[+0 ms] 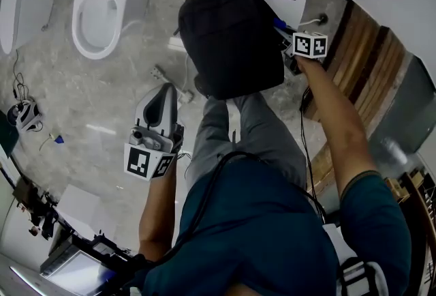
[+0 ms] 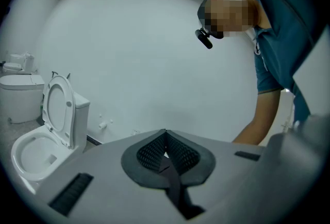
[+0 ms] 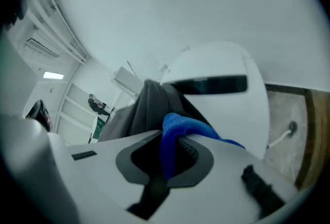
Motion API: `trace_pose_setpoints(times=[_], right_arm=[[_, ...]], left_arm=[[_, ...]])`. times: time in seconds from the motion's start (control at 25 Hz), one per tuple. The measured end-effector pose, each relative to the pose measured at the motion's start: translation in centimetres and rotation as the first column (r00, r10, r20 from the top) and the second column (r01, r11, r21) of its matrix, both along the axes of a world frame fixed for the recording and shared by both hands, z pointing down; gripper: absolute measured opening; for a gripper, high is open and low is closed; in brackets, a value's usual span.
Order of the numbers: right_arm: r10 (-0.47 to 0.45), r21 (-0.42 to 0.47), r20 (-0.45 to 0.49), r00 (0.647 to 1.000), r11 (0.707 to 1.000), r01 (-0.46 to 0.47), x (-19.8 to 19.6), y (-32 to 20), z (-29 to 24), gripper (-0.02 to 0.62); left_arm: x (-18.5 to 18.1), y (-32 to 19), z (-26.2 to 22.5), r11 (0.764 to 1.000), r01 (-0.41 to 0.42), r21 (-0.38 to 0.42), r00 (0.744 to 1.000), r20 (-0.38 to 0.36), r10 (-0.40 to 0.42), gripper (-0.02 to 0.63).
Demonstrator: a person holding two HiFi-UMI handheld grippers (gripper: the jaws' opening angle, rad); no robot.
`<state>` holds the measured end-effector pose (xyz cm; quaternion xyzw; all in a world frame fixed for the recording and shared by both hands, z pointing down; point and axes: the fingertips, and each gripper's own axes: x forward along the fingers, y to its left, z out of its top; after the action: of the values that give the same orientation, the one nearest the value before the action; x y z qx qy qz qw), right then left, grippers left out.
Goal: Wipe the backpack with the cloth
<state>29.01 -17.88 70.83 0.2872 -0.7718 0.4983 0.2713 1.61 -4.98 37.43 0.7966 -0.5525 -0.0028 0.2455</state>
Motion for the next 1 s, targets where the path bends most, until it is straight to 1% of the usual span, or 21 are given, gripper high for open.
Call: trace_pose_setpoints(times=[0.04, 0.08, 0.16, 0.2, 0.24, 0.28, 0.32, 0.36, 0.4, 0.48, 0.56, 0.64, 0.72, 0.76, 0.8, 0.84, 0.92, 1.0], right_arm=[[0.018, 0.026, 0.029, 0.999, 0.999, -0.019, -1.8, -3.3, -0.6, 0.026], [0.053, 0.031, 0.062, 0.997, 0.998, -0.055, -3.4, -6.4, -1.1, 0.026], [0.123, -0.012, 0.131, 0.984, 0.992, -0.122, -6.7, -11.5, -1.6, 0.026], [0.118, -0.043, 0.126, 0.985, 0.993, -0.114, -8.4, -13.0, -1.5, 0.026], [0.075, -0.067, 0.073, 0.995, 0.995, -0.070, -9.9, -13.9, -1.0, 0.026], [0.008, -0.082, -0.013, 1.000, 0.997, -0.009, -11.1, -14.2, -0.4, 0.026], [-0.058, -0.092, -0.098, 0.994, 0.995, 0.049, -12.0, -14.4, 0.1, 0.026], [-0.107, -0.096, -0.160, 0.981, 0.991, 0.093, -12.7, -14.4, 0.3, 0.026], [-0.144, -0.091, -0.201, 0.969, 0.988, 0.128, -13.2, -14.3, 0.4, 0.026], [-0.209, -0.044, -0.263, 0.942, 0.978, 0.205, -13.8, -14.1, 0.0, 0.026], [-0.277, 0.031, -0.319, 0.906, 0.953, 0.302, -14.8, -14.1, -0.7, 0.026], [-0.351, 0.089, -0.371, 0.859, 0.908, 0.410, -16.4, -14.0, -1.1, 0.026], [-0.421, 0.110, -0.425, 0.801, 0.855, 0.508, -17.8, -13.6, -0.9, 0.026], [-0.457, 0.109, -0.453, 0.766, 0.824, 0.556, -18.5, -13.3, -0.7, 0.026], [-0.495, 0.105, -0.484, 0.722, 0.786, 0.609, -19.3, -13.2, -0.5, 0.026], [-0.532, 0.099, -0.517, 0.670, 0.741, 0.665, -20.3, -13.1, -0.3, 0.026], [-0.600, 0.088, -0.561, 0.570, 0.641, 0.762, -23.0, -12.5, 0.3, 0.026], [-0.665, 0.076, -0.554, 0.500, 0.558, 0.826, -26.7, -10.5, 1.0, 0.026]], left_arm=[[-0.3, 0.2, 0.0, 1.000, 0.009, -0.003, 1.000, -0.001, -0.009, 0.005], [-0.6, 0.5, 0.1, 1.000, 0.019, -0.007, 1.000, -0.001, -0.019, 0.005], [-1.3, 1.1, 0.4, 0.999, 0.047, -0.018, 0.999, -0.003, -0.047, 0.005], [-1.7, 1.5, 0.5, 0.998, 0.061, -0.023, 0.998, -0.002, -0.061, 0.005], [-2.1, 1.9, 0.7, 0.997, 0.075, -0.028, 0.997, -0.002, -0.075, 0.005], [-2.5, 2.4, 0.9, 0.996, 0.088, -0.031, 0.996, -0.001, -0.088, 0.005], [-3.0, 2.9, 1.0, 0.994, 0.101, -0.034, 0.995, 0.000, -0.101, 0.005], [-3.3, 3.4, 1.0, 0.993, 0.114, -0.035, 0.993, 0.000, -0.114, 0.005], [-3.6, 3.8, 1.0, 0.991, 0.126, -0.034, 0.992, 0.000, -0.126, 0.005], [-4.2, 4.4, 0.7, 0.989, 0.146, -0.025, 0.989, -0.003, -0.146, 0.005], [-4.9, 4.7, 0.6, 0.987, 0.163, -0.015, 0.987, -0.003, -0.163, 0.005], [-5.6, 5.2, 0.5, 0.982, 0.186, -0.006, 0.982, -0.012, -0.186, 0.005], [-6.3, 5.9, 0.5, 0.979, 0.202, -0.005, 0.979, -0.022, -0.202, 0.005], [-6.7, 6.3, 0.6, 0.979, 0.205, -0.006, 0.978, -0.024, -0.205, 0.005], [-7.1, 6.6, 0.8, 0.978, 0.208, -0.008, 0.978, -0.022, -0.208, 0.005], [-7.6, 6.9, 1.0, 0.977, 0.214, -0.010, 0.977, -0.020, -0.214, 0.005], [-8.9, 7.8, 1.6, 0.971, 0.238, -0.015, 0.971, -0.022, -0.238, 0.005], [-10.2, 8.9, 2.1, 0.962, 0.270, -0.028, 0.962, -0.024, -0.271, 0.005]])
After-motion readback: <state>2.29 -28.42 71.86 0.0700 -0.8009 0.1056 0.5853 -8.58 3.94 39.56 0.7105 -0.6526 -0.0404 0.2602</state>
